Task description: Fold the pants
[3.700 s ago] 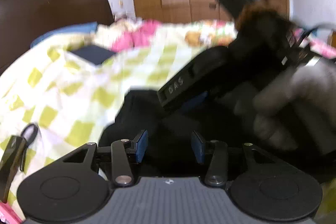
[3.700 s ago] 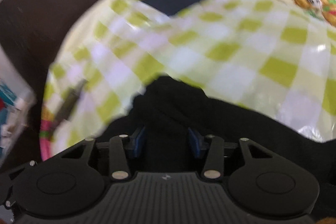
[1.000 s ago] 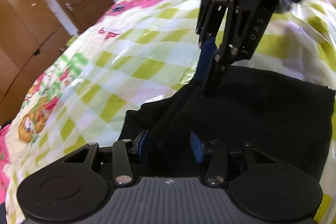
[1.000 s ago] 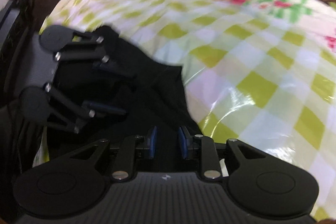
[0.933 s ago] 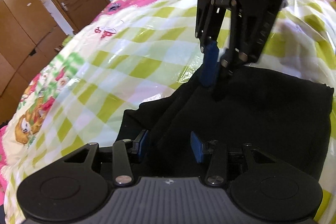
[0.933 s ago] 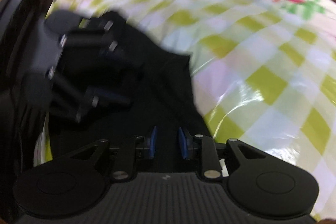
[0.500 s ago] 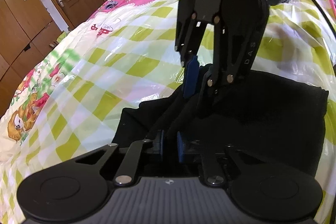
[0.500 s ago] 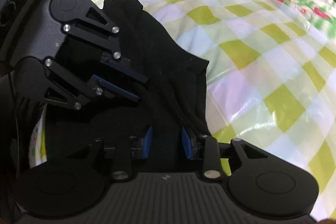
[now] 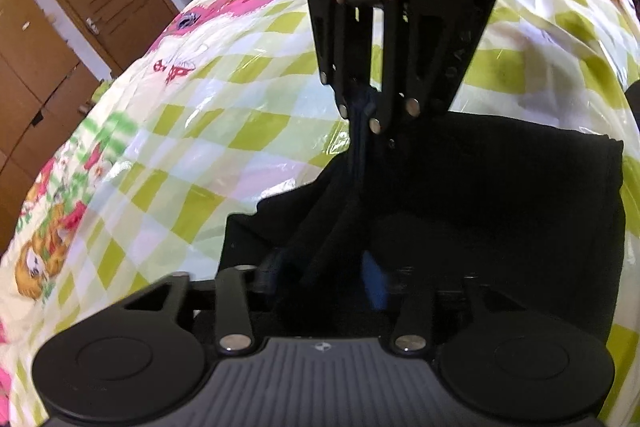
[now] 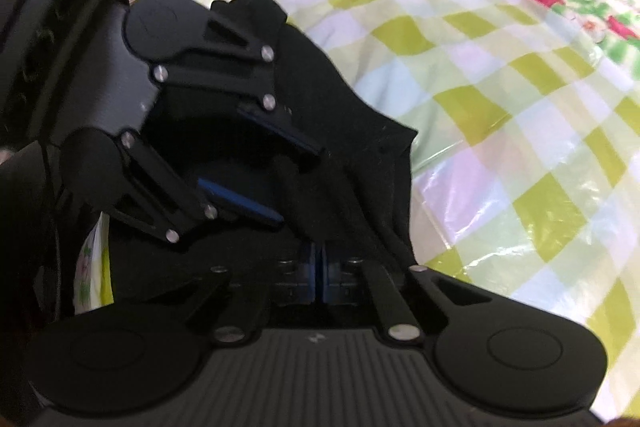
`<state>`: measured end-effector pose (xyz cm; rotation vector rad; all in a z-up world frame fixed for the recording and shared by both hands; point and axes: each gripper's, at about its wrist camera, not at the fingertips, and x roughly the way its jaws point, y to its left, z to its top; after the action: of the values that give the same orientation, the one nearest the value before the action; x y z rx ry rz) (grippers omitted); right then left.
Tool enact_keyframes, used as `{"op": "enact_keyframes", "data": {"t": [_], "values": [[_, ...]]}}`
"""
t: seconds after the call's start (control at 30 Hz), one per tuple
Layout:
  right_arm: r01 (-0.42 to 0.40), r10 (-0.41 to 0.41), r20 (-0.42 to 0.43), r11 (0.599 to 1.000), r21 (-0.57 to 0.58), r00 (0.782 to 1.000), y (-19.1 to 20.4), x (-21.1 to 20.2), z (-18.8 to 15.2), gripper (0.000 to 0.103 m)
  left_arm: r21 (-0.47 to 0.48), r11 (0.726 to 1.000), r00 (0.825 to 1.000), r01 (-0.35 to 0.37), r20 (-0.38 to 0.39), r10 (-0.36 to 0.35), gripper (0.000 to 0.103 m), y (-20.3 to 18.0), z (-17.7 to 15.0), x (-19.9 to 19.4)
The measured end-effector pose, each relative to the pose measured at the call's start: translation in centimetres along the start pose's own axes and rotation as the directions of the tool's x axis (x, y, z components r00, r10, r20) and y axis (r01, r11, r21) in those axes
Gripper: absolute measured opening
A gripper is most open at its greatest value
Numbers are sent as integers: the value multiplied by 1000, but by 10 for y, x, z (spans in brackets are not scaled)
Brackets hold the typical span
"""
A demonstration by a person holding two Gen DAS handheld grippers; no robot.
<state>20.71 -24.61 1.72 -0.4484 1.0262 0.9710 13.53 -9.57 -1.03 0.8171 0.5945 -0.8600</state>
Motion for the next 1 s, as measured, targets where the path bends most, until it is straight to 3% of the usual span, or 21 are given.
{"op": "enact_keyframes", "data": {"t": [0.03, 0.17, 0.33, 0.4, 0.5, 0.6, 0.77, 0.93, 1.0], "values": [[15, -15, 8, 1000, 12, 1000, -1, -3, 1, 2, 0, 1000, 1000, 2, -6, -2, 28, 0, 2, -1], [108, -113, 69, 992, 67, 991, -10, -17, 8, 0, 43, 995, 996, -92, -10, 92, 19, 3, 4, -5], [192, -217, 116, 962, 195, 969, -26, -2, -2, 0, -48, 987, 987, -153, -53, 150, 17, 17, -9, 15], [148, -182, 148, 965, 216, 972, -21, -11, -12, 4, -59, 983, 984, -173, -51, 170, 17, 16, -14, 15], [100, -126, 176, 983, 152, 976, -5, -28, -25, 8, -116, 986, 993, -120, -12, 119, 21, 24, -17, -3], [66, -83, 140, 990, 124, 987, -6, -19, -23, 29, -89, 992, 996, -86, 15, 88, 33, 22, -12, -12], [19, -20, 56, 1000, 24, 998, -8, 9, -4, 31, 13, 999, 999, -47, -22, 47, 38, 15, -6, -5], [-39, 40, 35, 999, -6, 999, -1, 11, -9, 33, 3, 1000, 1000, -13, -4, 13, 51, 26, -9, -22], [-15, 15, 17, 1000, 3, 1000, -3, 15, -12, 30, 3, 1000, 1000, 4, 2, -4, 54, 27, -10, -22]]}}
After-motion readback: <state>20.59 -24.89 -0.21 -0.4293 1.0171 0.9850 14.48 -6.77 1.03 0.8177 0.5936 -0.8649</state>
